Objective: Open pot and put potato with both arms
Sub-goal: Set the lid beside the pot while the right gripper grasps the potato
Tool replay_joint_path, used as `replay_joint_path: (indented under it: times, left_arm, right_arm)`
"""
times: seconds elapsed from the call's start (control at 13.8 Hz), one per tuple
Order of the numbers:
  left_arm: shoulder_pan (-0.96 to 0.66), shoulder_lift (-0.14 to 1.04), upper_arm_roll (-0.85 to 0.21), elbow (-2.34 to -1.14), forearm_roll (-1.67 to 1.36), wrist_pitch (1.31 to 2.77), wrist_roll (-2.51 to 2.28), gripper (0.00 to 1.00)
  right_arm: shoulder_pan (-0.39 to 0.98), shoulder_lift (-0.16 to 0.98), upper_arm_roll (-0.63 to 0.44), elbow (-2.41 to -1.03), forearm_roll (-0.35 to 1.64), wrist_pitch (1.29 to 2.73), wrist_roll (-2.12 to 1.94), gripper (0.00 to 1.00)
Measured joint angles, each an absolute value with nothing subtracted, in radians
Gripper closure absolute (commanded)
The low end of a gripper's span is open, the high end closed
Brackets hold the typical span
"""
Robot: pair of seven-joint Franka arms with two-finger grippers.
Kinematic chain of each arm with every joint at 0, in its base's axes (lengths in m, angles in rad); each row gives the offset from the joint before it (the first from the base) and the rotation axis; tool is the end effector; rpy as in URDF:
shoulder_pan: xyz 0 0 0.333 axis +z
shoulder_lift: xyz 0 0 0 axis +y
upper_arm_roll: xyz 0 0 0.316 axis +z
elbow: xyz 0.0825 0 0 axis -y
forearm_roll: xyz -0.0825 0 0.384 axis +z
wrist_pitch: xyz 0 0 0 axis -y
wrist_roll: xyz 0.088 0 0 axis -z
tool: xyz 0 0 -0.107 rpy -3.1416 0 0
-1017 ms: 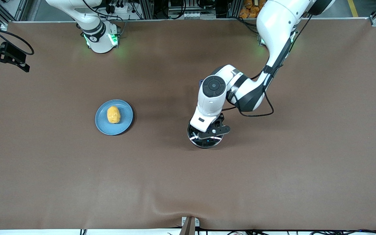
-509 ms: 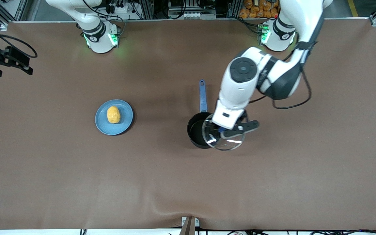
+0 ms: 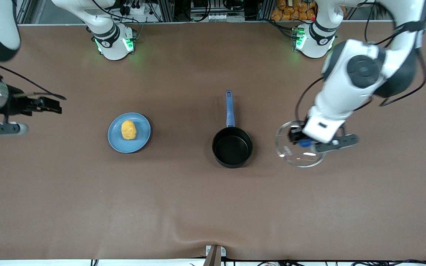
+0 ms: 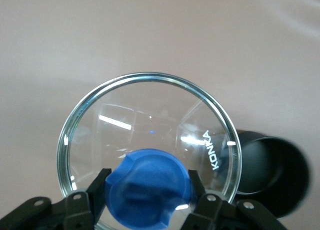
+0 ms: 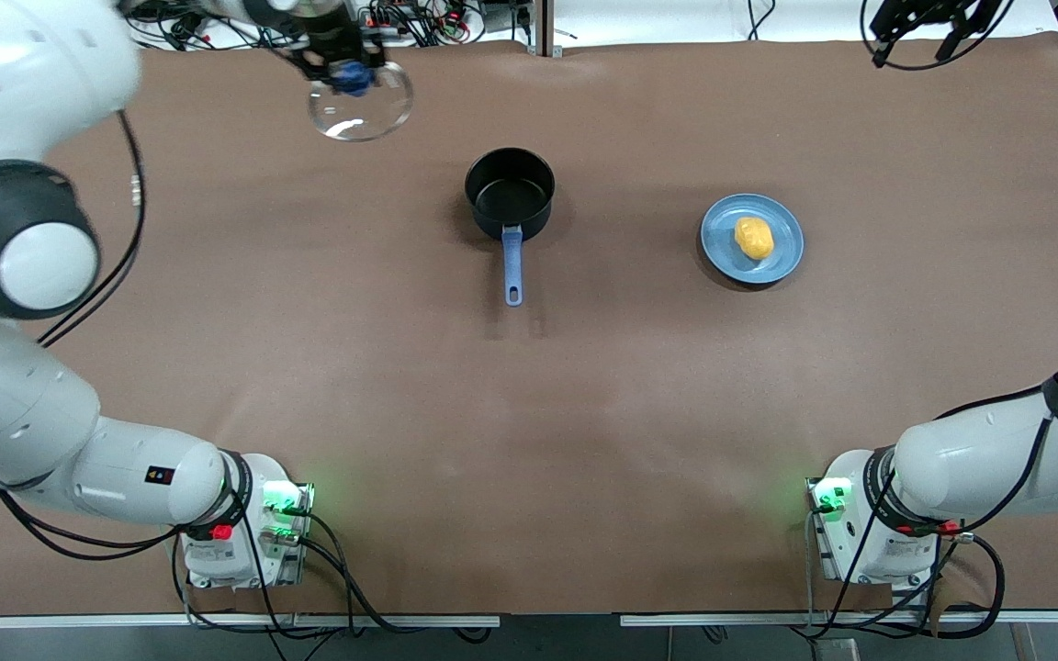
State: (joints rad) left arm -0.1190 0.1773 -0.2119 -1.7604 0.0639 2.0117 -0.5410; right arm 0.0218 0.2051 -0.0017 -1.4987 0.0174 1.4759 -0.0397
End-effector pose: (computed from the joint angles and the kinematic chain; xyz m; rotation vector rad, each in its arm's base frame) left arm 0.5900 -0.1912 0.4708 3.1118 0.2961 0.1254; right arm 0.5981 0.0141 0.5323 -3.1007 -0.0922 0.3547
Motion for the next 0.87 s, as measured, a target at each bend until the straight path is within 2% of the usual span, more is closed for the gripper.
replay_joint_path:
  times: [0.22, 0.44, 0.58, 0.87]
  left_arm:
    - [-0.015, 0.096, -0.211, -1.877, 0.059, 2.011, -0.393, 0.9]
    - [0.02, 0.1, -0.211, -1.951, 0.058, 2.046, -0.333, 0.9]
    - [0.044, 0.122, -0.211, -1.998, 0.058, 2.118, -0.298, 0.9]
    - [0.066, 0.198, -0.211, -2.105, 0.058, 2.35, -0.274, 0.9]
  right_arm:
    - [0.026, 0.279, 0.0, -1.499, 0.018, 1.514, -0.04, 0.0]
    - [0.047, 0.336, 0.002, -1.538, 0.022, 1.619, -0.04, 0.0]
    - [0.07, 0.346, 0.004, -1.602, 0.04, 1.695, -0.04, 0.0]
    - [0.096, 0.347, 0.005, -1.769, 0.109, 1.867, -0.04, 0.0]
